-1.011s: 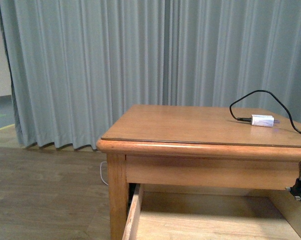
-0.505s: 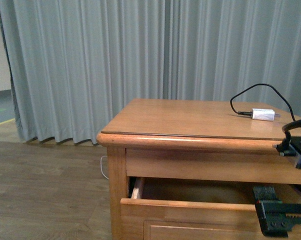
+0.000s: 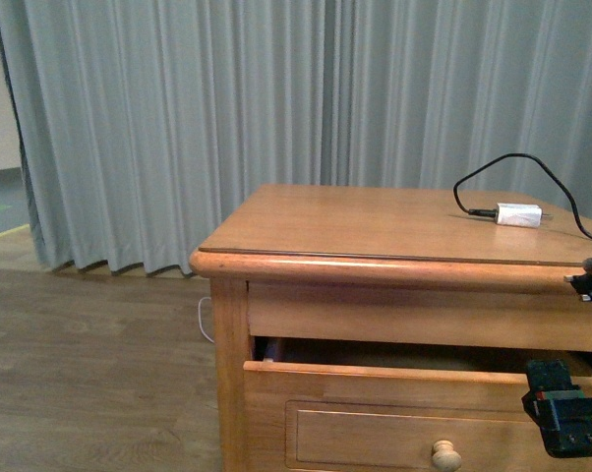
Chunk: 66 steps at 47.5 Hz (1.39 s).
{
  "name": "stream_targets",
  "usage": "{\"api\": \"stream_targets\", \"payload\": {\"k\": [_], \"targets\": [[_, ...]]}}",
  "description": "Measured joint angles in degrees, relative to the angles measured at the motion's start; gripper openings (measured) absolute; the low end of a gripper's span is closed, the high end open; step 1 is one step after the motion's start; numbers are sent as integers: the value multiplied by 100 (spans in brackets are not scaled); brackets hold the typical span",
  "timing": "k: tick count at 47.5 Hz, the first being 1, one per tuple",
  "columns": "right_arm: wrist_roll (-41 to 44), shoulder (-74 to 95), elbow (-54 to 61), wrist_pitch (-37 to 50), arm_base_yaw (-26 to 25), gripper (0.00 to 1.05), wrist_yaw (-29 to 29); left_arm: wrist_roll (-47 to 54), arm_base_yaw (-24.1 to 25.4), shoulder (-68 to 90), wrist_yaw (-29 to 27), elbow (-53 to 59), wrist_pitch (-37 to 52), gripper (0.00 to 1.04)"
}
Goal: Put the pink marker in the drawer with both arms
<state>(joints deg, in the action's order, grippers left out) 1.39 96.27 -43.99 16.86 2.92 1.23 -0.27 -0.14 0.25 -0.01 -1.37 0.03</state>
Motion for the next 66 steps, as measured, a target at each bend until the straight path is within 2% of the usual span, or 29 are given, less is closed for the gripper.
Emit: {"api": "stream_targets", "payload": {"k": [12, 18, 36, 58, 66], "targets": [[48, 382, 107, 914, 4, 96, -26, 0, 0, 0, 0, 0, 0, 99], [-48, 739, 107, 1561, 74, 96, -205, 0, 0, 0, 0, 0, 0, 99], [-144, 1408, -146, 2594, 162, 96, -627, 0, 0, 0, 0, 0, 0, 99], [-140, 1670, -177, 2986, 144, 96, -643, 0, 0, 0, 0, 0, 0, 99], [-142, 1287, -125, 2476, -57, 96, -313, 0, 0, 0, 0, 0, 0, 99]]}}
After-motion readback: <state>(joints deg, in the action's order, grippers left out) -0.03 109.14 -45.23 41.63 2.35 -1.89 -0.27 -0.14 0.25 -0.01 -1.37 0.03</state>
